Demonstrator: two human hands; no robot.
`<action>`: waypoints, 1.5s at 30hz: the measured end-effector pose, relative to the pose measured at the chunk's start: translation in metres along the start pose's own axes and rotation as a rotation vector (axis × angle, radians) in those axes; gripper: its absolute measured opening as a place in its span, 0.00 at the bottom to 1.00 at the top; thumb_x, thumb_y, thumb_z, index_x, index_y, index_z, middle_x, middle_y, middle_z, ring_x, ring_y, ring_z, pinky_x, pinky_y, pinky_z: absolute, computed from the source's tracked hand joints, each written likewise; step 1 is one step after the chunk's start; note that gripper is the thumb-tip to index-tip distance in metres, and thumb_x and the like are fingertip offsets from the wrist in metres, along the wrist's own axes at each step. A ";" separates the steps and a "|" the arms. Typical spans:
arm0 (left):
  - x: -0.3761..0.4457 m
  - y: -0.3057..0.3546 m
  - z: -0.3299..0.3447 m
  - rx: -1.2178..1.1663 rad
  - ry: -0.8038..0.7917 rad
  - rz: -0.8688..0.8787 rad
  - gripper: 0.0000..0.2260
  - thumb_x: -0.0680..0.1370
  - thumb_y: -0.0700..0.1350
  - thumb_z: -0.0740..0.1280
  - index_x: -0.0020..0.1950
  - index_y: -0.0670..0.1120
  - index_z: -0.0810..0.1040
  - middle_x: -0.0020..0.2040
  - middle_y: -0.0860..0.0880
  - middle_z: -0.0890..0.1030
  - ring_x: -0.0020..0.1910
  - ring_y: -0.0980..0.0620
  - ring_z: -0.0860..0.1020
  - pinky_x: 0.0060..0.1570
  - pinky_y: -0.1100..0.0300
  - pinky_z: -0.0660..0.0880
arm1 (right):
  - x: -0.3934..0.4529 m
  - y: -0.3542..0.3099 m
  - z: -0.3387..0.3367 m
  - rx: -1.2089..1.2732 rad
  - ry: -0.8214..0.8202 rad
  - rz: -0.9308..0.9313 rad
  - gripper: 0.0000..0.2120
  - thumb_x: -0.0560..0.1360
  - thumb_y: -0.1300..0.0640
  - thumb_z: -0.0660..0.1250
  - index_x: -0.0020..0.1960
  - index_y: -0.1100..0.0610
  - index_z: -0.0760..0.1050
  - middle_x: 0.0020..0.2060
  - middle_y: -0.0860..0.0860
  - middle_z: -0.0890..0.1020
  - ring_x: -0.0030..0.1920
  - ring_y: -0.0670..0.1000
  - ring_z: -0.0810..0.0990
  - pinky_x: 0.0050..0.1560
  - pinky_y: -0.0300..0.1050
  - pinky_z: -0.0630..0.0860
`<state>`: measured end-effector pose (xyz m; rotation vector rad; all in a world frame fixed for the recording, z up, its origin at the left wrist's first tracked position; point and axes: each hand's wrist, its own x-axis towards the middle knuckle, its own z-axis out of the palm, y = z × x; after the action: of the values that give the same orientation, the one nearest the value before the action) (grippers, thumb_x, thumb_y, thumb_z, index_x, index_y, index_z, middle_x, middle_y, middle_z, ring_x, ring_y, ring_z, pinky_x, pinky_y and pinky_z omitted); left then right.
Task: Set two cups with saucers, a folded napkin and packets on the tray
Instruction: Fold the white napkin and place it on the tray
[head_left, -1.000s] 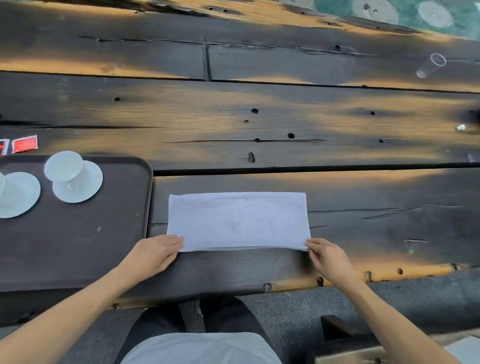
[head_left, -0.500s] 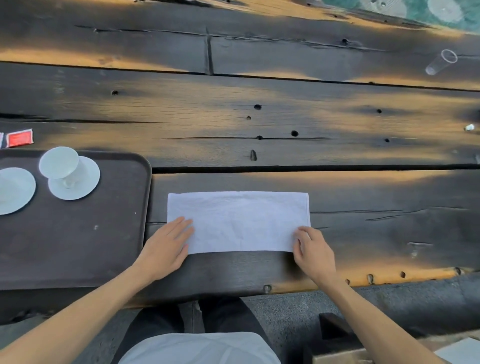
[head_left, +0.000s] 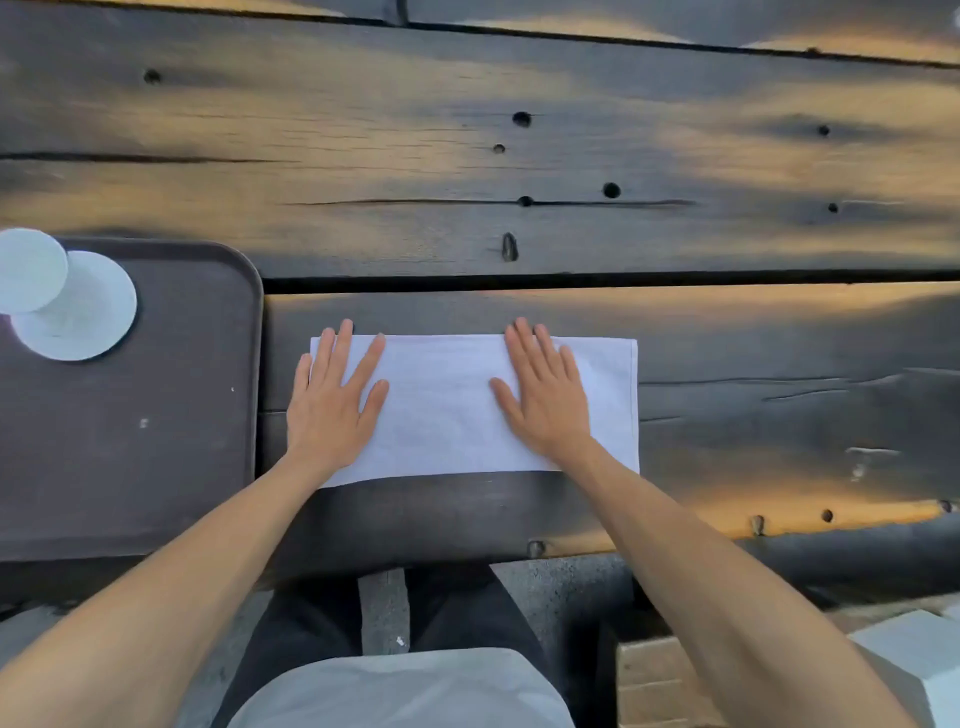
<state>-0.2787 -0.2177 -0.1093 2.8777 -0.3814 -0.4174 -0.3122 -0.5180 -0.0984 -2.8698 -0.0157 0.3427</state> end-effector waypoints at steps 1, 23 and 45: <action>0.000 -0.002 0.002 0.000 0.012 -0.015 0.26 0.84 0.59 0.48 0.82 0.56 0.52 0.83 0.44 0.51 0.82 0.42 0.50 0.77 0.43 0.52 | -0.005 0.022 -0.004 0.002 0.016 0.088 0.31 0.84 0.40 0.50 0.83 0.51 0.49 0.83 0.47 0.52 0.82 0.51 0.48 0.81 0.54 0.49; 0.002 0.008 -0.018 0.028 -0.084 -0.081 0.34 0.80 0.62 0.52 0.83 0.50 0.47 0.82 0.37 0.45 0.81 0.37 0.43 0.76 0.37 0.47 | -0.018 0.077 -0.034 0.205 0.046 0.228 0.32 0.83 0.48 0.58 0.82 0.57 0.51 0.82 0.54 0.53 0.82 0.55 0.50 0.79 0.56 0.51; 0.024 0.139 -0.077 0.112 -0.230 0.515 0.18 0.81 0.50 0.60 0.68 0.46 0.75 0.75 0.44 0.67 0.80 0.40 0.52 0.75 0.45 0.55 | -0.096 0.046 -0.068 0.782 -0.054 1.121 0.09 0.66 0.54 0.75 0.35 0.57 0.77 0.40 0.56 0.84 0.46 0.59 0.82 0.42 0.47 0.75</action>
<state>-0.2638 -0.3426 -0.0103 2.6906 -1.1798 -0.6411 -0.3906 -0.5831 -0.0238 -1.8232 1.3843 0.4641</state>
